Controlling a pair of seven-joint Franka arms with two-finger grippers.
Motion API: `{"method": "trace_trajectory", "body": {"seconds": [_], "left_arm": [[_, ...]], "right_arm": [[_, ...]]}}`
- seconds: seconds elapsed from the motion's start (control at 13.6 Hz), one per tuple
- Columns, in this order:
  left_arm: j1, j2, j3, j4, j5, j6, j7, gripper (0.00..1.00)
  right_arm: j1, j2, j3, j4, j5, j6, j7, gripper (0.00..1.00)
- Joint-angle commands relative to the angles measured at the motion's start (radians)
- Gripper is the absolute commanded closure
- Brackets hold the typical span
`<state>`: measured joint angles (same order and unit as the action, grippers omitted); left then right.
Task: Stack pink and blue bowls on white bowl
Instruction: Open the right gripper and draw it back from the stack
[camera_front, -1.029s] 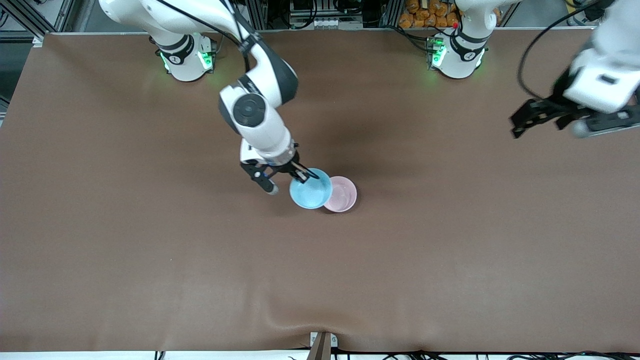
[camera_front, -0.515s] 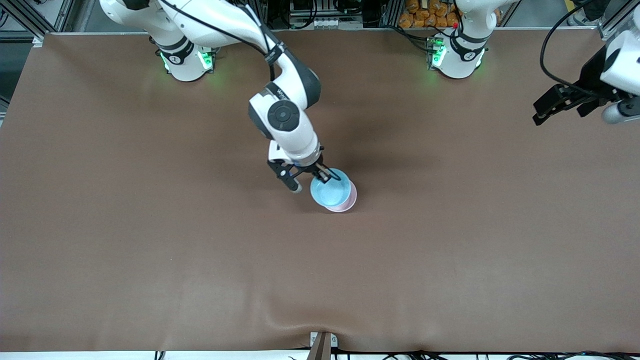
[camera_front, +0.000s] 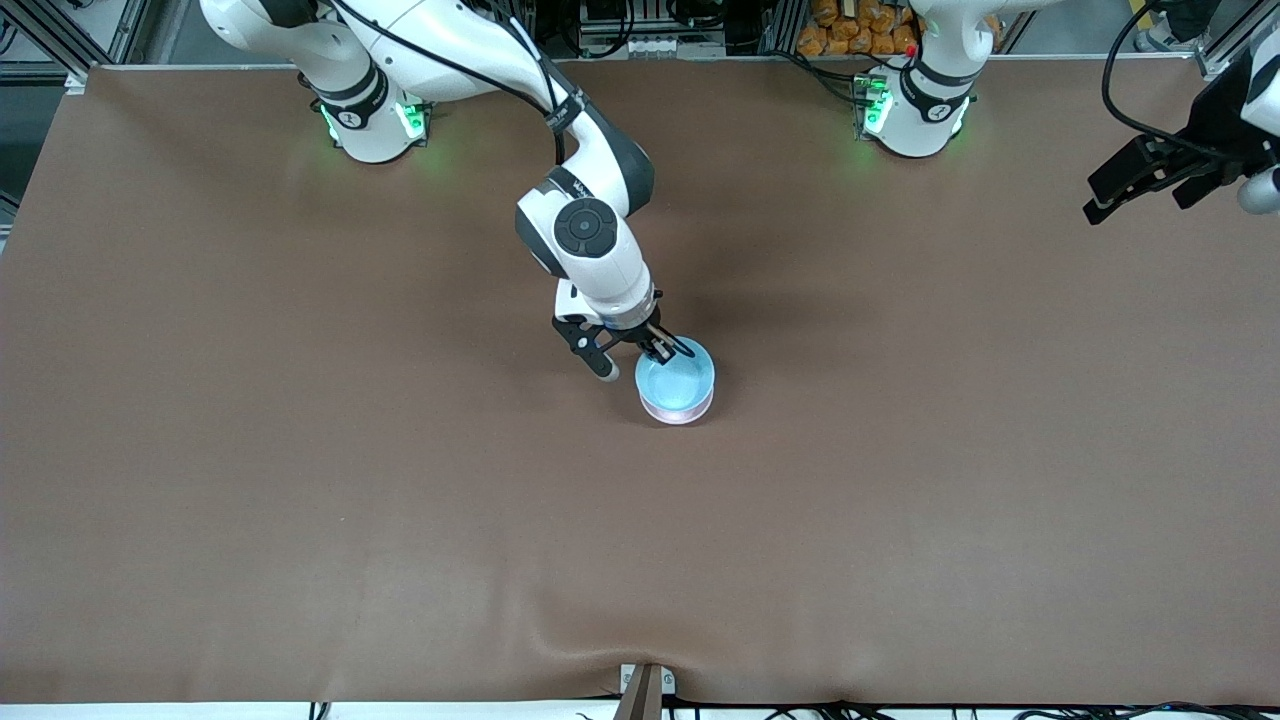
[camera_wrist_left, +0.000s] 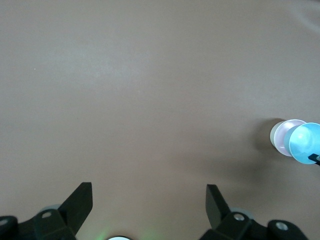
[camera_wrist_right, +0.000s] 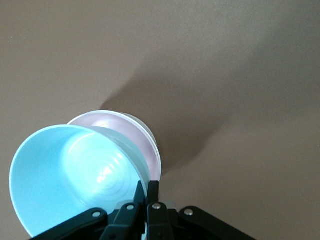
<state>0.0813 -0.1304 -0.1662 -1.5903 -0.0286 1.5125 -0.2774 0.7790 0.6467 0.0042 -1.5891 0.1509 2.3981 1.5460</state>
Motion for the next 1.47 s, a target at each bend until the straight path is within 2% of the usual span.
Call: {"method": "trace_trajectory", "body": {"seconds": [0.0, 0.29, 0.37, 0.44, 0.51, 0.96, 1.1, 1.4], "left_arm": [[-0.011, -0.003, 0.008, 0.03, -0.008, -0.029, 0.013, 0.0], [-0.018, 0.018, 0.002, 0.03, 0.005, -0.026, 0.01, 0.0], [-0.018, 0.02, 0.002, 0.03, 0.037, -0.025, 0.01, 0.0], [-0.017, 0.02, 0.002, 0.03, 0.048, -0.023, 0.012, 0.0], [-0.011, 0.029, 0.004, 0.038, 0.049, -0.022, 0.014, 0.0], [-0.008, 0.066, 0.013, 0.052, 0.05, 0.011, 0.039, 0.0], [-0.006, 0.064, 0.014, 0.053, 0.052, 0.011, 0.049, 0.0], [-0.005, 0.052, 0.046, 0.053, 0.05, 0.011, 0.069, 0.0]], "right_arm": [[0.005, 0.022, -0.004, 0.026, -0.022, -0.002, 0.014, 1.0], [0.005, 0.034, -0.004, 0.029, -0.027, 0.016, 0.013, 1.0], [0.005, 0.04, -0.004, 0.031, -0.028, 0.018, 0.006, 0.84], [0.005, 0.044, -0.004, 0.031, -0.028, 0.022, 0.003, 0.37], [0.005, 0.047, -0.004, 0.032, -0.028, 0.038, 0.008, 0.0], [-0.055, -0.007, -0.007, 0.06, -0.022, 0.027, -0.006, 0.0], [-0.098, -0.064, -0.007, 0.061, -0.022, -0.06, -0.053, 0.0], [-0.207, -0.166, -0.009, 0.048, -0.022, -0.34, -0.265, 0.0]]}}
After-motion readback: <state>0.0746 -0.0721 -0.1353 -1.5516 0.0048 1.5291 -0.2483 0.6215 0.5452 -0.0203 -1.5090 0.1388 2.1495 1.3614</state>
